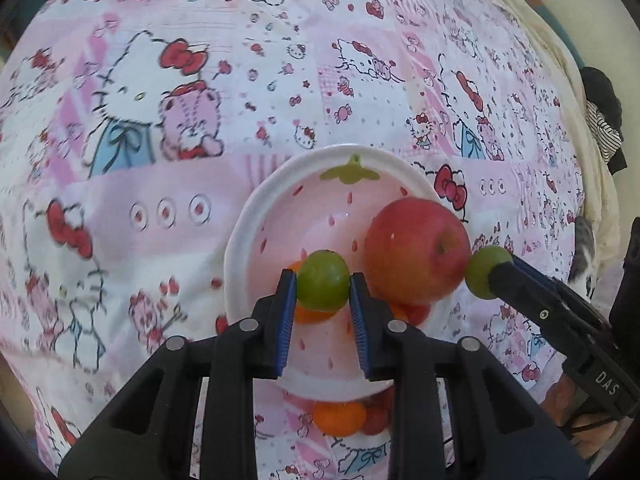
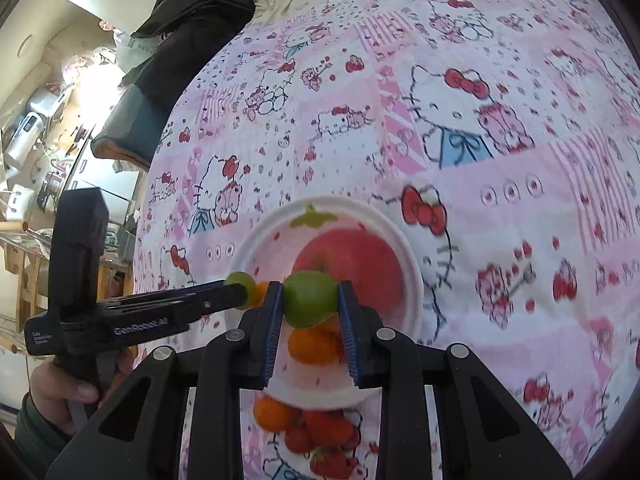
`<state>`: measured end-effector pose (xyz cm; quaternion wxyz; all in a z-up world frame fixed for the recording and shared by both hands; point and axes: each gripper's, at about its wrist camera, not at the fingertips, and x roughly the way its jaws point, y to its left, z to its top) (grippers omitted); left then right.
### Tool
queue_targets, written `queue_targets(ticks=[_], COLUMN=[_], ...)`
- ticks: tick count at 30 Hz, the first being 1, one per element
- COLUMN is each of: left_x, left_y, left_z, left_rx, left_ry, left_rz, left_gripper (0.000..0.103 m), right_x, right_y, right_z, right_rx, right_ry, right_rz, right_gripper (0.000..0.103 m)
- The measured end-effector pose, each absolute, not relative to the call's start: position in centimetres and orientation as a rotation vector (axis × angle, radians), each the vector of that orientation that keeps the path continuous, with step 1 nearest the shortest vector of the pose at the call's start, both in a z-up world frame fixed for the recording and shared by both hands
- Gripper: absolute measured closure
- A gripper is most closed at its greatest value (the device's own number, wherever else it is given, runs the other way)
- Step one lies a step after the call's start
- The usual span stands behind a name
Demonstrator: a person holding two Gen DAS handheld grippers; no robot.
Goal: Organize fruits
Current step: 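Place the lime on the plate with the left tool while the right tool places its lime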
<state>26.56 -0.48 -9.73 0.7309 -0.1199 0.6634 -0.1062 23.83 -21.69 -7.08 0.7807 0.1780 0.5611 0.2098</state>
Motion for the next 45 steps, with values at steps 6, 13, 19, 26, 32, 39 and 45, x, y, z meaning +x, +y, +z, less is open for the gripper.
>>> queue_targets(ticks=[6, 13, 19, 26, 32, 39, 45], left_x=[28.2, 29.2, 29.3, 28.9, 28.9, 28.9, 28.6], left_y=[-0.6, -0.5, -0.9, -1.2, -0.9, -0.8, -1.0], left_z=[-10.1, -10.4, -10.7, -10.4, -9.9, -9.8, -9.6], left_rx=[-0.269, -0.265, -0.252, -0.226, -0.229, -0.23, -0.226], left_ry=[1.47, 1.475, 1.491, 1.485, 1.465, 1.462, 1.46], left_rz=[-0.247, -0.237, -0.235, -0.229, -0.216, -0.211, -0.212], left_gripper=[0.08, 0.079, 0.072, 0.045, 0.04, 0.04, 0.04], right_x=[25.0, 25.2, 25.3, 25.2, 25.2, 25.2, 24.9], right_y=[-21.2, -20.6, -20.7, -20.4, -20.3, -20.4, -21.0], right_z=[-7.9, -8.1, -8.3, -8.1, -8.2, -8.0, -7.6], right_rx=[0.371, 0.352, 0.37, 0.332, 0.325, 0.321, 0.315], right_ry=[1.227, 1.235, 1.243, 1.239, 1.244, 1.237, 1.231], right_rz=[0.457, 0.463, 0.47, 0.472, 0.471, 0.47, 0.451], right_gripper=[0.074, 0.074, 0.071, 0.07, 0.056, 0.051, 0.047])
